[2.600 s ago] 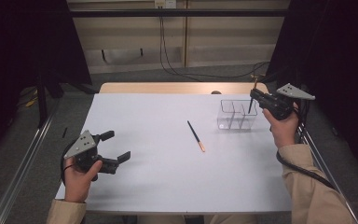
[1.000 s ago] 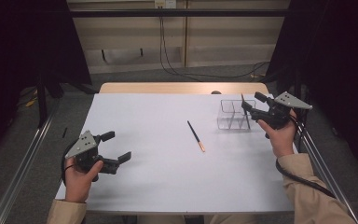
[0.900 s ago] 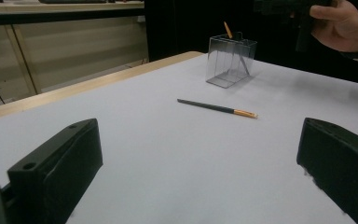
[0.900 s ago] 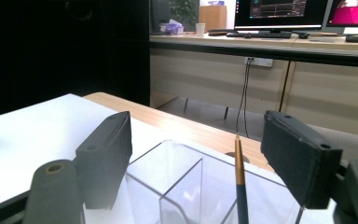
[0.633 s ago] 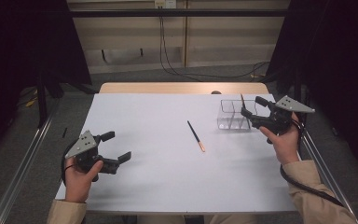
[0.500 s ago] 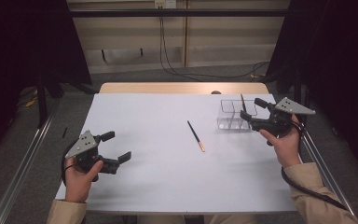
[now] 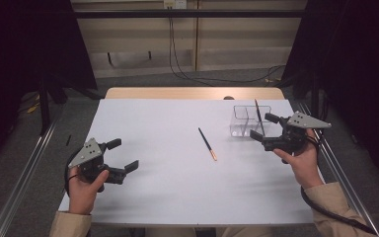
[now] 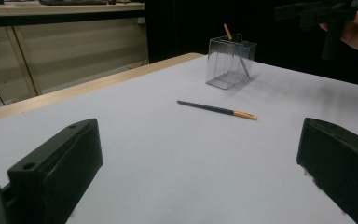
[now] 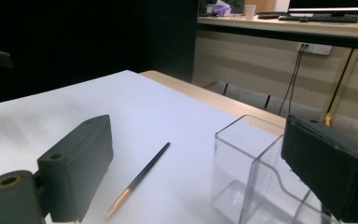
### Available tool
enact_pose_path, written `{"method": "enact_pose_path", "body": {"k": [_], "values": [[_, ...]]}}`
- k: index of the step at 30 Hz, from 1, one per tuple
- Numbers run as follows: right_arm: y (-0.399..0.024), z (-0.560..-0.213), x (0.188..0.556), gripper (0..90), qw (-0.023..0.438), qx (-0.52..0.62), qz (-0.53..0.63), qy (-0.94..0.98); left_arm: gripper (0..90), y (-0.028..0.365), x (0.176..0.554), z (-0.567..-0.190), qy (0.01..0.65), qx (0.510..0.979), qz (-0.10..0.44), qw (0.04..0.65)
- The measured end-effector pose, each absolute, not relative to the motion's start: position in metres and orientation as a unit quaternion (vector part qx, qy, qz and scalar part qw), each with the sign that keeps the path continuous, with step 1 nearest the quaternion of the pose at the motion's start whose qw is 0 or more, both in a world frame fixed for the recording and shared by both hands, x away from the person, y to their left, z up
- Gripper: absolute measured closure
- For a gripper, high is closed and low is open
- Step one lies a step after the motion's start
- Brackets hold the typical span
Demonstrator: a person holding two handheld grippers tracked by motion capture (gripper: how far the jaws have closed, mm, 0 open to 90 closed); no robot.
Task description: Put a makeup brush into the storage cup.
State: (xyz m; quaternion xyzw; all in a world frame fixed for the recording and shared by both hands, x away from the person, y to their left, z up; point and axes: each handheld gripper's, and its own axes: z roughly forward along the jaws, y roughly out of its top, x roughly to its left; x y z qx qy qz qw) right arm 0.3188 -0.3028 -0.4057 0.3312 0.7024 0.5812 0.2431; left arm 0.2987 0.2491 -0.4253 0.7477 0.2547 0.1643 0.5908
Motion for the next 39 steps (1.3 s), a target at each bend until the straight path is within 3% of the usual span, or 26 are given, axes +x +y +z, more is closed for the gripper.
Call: {"method": "enact_pose_path", "body": {"k": [39], "values": [[-0.303, -0.42, 0.284, 0.1, 0.218, 0.313, 0.567, 0.731, 0.0, 0.254, 0.295, -0.425, 0.255, 0.744, 0.17, 0.594]]}}
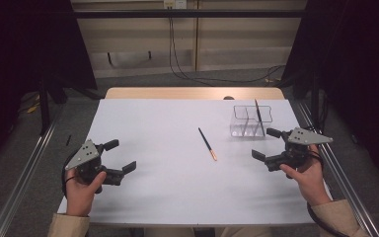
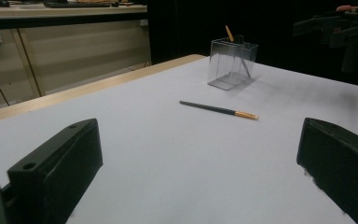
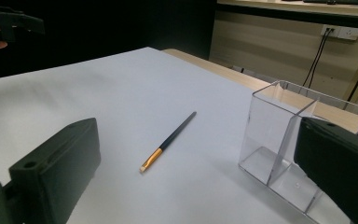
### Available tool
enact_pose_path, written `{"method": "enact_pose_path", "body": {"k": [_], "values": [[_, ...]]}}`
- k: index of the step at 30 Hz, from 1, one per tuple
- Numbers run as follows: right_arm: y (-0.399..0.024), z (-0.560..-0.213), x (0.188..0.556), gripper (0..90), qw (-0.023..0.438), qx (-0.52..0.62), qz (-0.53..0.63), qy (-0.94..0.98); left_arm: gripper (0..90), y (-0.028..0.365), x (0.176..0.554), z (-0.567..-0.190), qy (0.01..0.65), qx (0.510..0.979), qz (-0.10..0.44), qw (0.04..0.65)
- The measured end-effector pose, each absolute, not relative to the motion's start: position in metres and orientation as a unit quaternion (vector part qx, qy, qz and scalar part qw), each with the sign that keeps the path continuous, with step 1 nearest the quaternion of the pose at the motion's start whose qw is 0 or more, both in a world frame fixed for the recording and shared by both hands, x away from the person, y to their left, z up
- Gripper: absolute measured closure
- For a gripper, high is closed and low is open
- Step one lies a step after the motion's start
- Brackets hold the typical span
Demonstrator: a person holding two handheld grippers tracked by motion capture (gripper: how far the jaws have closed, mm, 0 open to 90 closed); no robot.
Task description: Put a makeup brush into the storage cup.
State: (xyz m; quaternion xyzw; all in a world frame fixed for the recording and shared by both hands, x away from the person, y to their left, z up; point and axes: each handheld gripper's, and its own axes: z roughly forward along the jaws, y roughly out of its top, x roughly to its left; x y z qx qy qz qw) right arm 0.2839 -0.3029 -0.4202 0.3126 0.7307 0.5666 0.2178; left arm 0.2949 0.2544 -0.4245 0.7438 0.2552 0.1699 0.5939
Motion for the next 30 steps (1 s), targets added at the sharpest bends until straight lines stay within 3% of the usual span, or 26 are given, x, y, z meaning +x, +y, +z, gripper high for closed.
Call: {"method": "enact_pose_path", "body": {"k": [30], "values": [[-0.316, -0.428, 0.257, 0.0, 0.207, 0.315, 0.571, 0.729, 0.0, 0.257, 0.295, -0.424, 0.254, 0.741, 0.173, 0.597]]}}
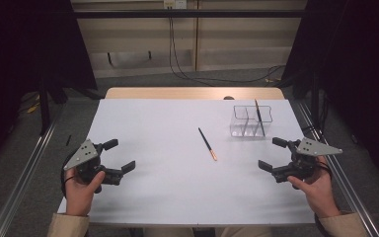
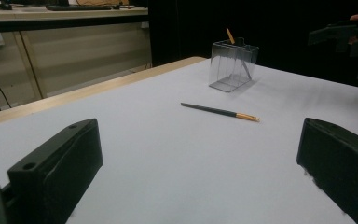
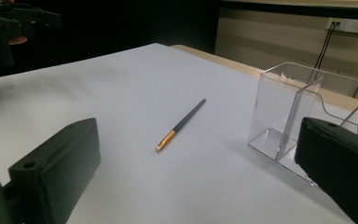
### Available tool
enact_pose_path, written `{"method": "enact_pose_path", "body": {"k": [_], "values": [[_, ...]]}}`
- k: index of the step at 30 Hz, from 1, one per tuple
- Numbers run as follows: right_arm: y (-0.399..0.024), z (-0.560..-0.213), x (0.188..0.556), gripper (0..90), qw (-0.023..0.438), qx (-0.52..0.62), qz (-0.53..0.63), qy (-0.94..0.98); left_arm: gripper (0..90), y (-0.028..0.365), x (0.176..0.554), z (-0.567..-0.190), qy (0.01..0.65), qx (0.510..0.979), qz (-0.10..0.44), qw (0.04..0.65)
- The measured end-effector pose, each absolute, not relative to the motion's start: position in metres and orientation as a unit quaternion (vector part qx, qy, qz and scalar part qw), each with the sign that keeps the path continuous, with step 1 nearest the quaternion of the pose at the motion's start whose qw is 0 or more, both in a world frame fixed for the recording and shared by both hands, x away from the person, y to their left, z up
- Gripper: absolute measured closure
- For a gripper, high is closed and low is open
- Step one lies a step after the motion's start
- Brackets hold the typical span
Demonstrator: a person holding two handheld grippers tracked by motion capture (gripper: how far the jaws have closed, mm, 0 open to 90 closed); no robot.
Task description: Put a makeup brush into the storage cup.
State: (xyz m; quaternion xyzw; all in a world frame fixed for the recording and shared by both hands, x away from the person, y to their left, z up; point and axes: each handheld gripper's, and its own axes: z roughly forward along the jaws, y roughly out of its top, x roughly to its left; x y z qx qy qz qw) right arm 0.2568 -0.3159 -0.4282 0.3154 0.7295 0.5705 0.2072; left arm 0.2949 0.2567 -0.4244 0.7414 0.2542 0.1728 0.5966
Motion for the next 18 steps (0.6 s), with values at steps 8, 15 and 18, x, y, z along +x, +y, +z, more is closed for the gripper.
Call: {"method": "enact_pose_path", "body": {"k": [8, 15, 18], "values": [[-0.3183, -0.4305, 0.2541, 0.0, 0.205, 0.318, 0.572, 0.728, 0.0, 0.2565, 0.294, -0.4243, 0.252, 0.742, 0.173, 0.597], [-0.3174, -0.4284, 0.2551, 0.0, 0.205, 0.316, 0.575, 0.726, 0.0, 0.2562, 0.2929, -0.4248, 0.253, 0.744, 0.173, 0.594], [-0.3161, -0.4277, 0.2569, 0.0, 0.206, 0.314, 0.576, 0.726, 0.0, 0.2573, 0.2918, -0.425, 0.252, 0.744, 0.173, 0.594]]}}
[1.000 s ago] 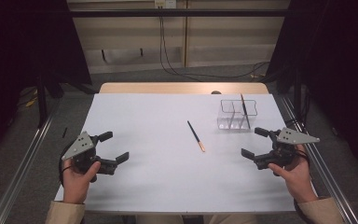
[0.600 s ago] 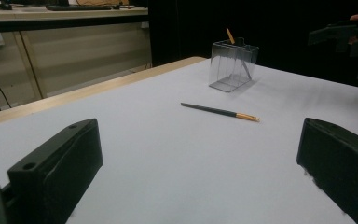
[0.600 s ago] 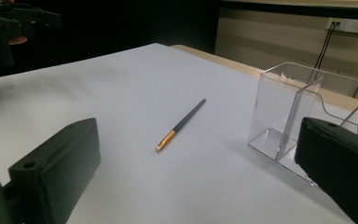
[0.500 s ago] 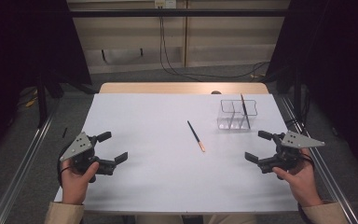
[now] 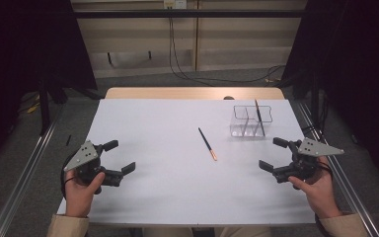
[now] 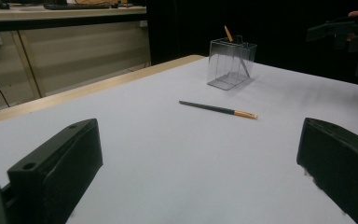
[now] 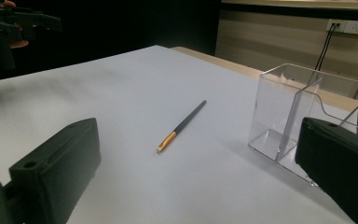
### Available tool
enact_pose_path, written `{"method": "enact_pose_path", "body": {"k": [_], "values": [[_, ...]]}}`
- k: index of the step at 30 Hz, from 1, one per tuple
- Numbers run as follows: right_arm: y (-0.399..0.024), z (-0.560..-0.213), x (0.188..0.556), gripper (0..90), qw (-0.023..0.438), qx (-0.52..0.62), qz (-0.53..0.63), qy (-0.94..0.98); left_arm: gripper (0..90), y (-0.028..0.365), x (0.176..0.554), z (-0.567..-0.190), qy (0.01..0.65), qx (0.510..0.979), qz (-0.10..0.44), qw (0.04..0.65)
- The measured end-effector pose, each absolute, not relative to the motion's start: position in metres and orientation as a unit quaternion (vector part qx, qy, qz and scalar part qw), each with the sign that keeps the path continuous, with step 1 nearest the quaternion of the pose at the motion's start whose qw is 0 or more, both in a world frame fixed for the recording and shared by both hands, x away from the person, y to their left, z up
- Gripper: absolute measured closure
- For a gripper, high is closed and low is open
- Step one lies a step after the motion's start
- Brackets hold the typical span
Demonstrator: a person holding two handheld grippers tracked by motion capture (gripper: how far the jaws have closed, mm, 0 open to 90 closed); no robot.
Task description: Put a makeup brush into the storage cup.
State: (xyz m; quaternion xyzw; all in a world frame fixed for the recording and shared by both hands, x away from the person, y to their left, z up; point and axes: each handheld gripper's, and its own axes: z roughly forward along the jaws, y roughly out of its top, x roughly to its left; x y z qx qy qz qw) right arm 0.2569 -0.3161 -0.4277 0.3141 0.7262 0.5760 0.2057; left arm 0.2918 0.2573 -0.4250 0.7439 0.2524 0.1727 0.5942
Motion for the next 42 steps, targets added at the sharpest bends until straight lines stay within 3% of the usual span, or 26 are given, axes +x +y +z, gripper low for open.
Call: {"method": "enact_pose_path", "body": {"k": [42], "values": [[-0.259, -0.426, 0.305, 0.2, 0.182, 0.294, 0.572, 0.743, 0.0, 0.265, 0.283, -0.427, 0.261, 0.738, 0.176, 0.596]]}}
